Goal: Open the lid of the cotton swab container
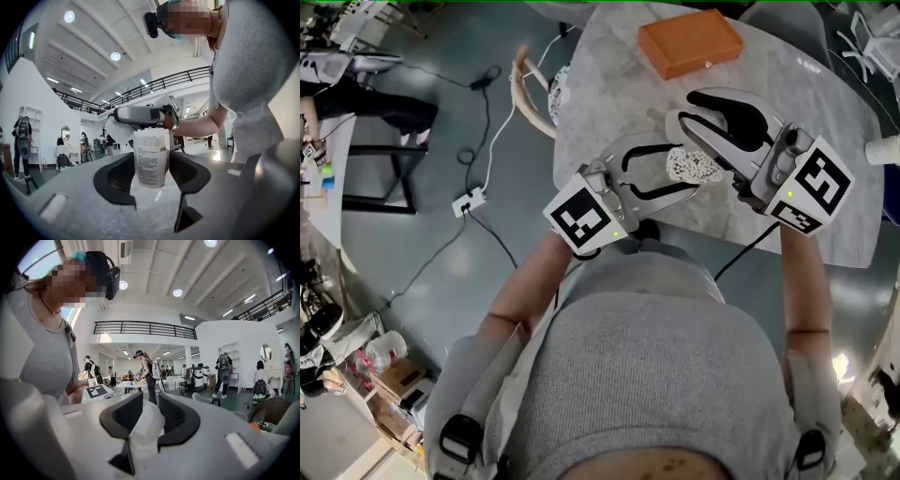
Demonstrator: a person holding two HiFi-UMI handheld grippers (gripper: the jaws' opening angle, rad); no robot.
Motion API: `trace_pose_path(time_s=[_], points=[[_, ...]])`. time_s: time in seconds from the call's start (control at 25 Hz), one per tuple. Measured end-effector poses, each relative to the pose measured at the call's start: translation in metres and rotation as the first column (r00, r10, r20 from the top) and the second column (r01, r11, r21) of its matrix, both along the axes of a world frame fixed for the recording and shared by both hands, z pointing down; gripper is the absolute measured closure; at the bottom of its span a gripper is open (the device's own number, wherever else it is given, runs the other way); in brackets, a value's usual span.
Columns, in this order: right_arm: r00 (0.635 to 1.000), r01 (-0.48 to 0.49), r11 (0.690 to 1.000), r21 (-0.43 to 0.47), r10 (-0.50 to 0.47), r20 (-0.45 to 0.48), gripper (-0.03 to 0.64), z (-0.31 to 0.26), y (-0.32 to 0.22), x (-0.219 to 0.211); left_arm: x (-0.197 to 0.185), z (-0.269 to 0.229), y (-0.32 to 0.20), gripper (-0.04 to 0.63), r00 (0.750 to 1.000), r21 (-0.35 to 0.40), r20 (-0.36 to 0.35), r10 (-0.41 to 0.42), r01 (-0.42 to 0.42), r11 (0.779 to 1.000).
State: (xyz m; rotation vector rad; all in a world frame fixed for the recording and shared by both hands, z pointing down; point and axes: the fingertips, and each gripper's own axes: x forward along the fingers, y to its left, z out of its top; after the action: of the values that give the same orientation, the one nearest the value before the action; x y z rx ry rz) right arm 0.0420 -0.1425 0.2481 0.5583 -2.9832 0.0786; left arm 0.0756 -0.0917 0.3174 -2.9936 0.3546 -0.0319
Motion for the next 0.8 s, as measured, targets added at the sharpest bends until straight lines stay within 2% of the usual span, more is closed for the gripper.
trace_pose_path(time_s=[0.36, 0.8], points=[[0.997, -0.047, 0.998, -0.033, 0.045, -0.055, 0.514, 0.008, -0.004, 0.005, -0.001, -0.001, 0.005, 0.367, 0.999, -0.009, -0.034, 0.017, -0.018, 1.0], [0.994, -0.085, 0.993, -0.083, 0.08, -0.068, 0.525, 0.02, -0.008, 0.011, 0.0, 0.005, 0.006, 0.368, 0.999, 0.006, -0.006, 0.039, -0.039, 0.999]])
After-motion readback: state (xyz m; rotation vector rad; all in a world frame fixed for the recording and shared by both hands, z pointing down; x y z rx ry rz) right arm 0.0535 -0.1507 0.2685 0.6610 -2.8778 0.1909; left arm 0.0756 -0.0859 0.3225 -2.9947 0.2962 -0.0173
